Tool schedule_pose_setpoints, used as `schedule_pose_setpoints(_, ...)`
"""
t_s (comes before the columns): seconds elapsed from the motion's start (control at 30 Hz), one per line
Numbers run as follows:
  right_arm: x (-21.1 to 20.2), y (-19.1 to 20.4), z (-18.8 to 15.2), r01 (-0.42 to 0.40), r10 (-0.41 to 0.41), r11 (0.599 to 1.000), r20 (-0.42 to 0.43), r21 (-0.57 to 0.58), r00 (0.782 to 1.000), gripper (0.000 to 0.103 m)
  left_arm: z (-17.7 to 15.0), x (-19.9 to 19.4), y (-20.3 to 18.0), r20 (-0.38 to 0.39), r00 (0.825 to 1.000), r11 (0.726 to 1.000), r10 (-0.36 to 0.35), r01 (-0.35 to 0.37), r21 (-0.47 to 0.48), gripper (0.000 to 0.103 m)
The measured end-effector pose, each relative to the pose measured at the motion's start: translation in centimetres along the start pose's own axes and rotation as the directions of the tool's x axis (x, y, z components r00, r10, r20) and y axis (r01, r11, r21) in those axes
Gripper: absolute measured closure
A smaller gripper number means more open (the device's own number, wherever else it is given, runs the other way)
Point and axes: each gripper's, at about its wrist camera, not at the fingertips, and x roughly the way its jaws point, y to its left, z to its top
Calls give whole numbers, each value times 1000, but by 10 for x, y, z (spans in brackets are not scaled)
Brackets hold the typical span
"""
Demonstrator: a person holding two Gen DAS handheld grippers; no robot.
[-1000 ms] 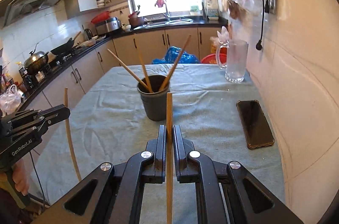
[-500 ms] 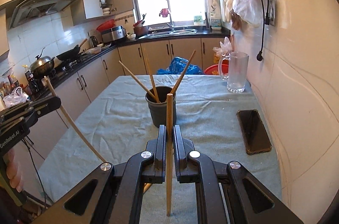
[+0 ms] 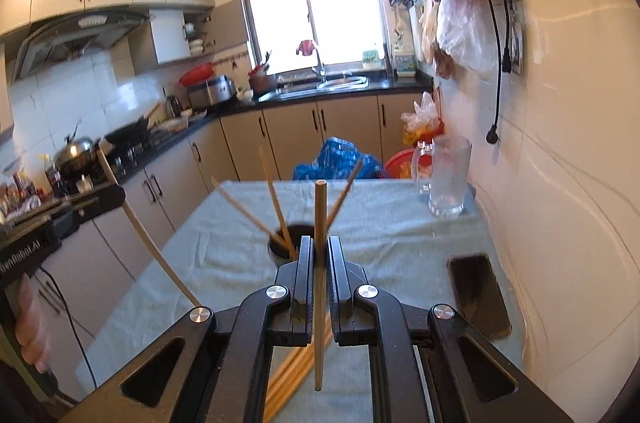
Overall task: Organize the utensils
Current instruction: 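Lift both held chopsticks upright and carry them above the black cup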
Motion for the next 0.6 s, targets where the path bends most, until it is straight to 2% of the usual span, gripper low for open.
schedule_pose_setpoints(0.37, 27, -7, 79, -42, 22, 993, 172, 112, 985, 96, 70, 57, 4, 26, 999, 999, 28, -28, -32, 98)
schedule_pose_setpoints(0.5, 50, -10, 92, -28, 2, 990, 190, 135, 982, 96, 78, 90, 9, -14, 1000, 998, 15, -16, -60, 98)
schedule_pose_setpoints(0.6, 76, -13, 91, -7, -16, 990, 160, 144, 987, 96, 74, 119, 10, -60, 998, 998, 20, -24, -61, 98)
